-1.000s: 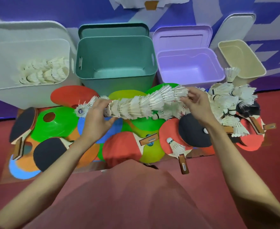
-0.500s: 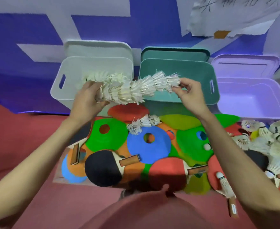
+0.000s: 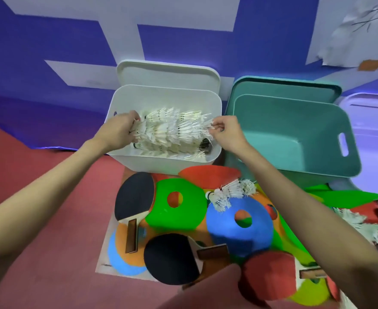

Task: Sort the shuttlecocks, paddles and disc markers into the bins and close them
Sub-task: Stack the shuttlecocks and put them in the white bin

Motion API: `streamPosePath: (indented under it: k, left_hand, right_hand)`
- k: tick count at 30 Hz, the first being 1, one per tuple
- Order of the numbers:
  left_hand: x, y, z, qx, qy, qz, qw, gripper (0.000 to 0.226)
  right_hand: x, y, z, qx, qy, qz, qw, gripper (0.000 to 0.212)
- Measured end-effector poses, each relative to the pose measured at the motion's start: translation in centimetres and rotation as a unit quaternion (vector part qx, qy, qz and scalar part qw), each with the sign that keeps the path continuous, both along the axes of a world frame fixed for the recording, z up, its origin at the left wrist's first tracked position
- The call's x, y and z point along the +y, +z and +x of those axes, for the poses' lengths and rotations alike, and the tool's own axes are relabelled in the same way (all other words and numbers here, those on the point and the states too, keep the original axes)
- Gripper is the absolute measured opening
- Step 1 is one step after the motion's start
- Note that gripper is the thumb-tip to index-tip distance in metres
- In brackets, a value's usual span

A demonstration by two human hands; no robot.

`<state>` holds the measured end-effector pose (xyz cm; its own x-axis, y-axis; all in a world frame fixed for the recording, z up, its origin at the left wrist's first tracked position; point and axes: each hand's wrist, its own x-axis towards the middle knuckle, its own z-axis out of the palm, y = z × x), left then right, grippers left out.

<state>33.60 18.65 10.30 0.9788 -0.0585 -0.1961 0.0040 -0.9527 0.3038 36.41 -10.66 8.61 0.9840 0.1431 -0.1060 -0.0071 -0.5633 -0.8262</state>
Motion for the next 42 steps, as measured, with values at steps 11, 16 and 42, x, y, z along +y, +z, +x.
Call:
streamPosePath:
  k: [11,16,42]
  left_hand:
    - [0.2,-3.7,2.3,0.141,-0.107,0.093,0.980,0.056]
    - [0.7,-4.5,2.6,0.171,-0.115,0.109,0.973,0.057]
    - [0.4,-4.1,1.5,0.086,-0.091,0.085,0.989,0.028]
  right_hand:
    - [3.2,-0.6,0.7,0.077,0.096,-0.183,0.975,0.011]
    - [3.9,-1.4,1.4,0.101,0.081,-0.236,0.963,0.007]
    - [3.6,-0.2,0.1,-0.053,0.292,-0.553,0.779,0.023]
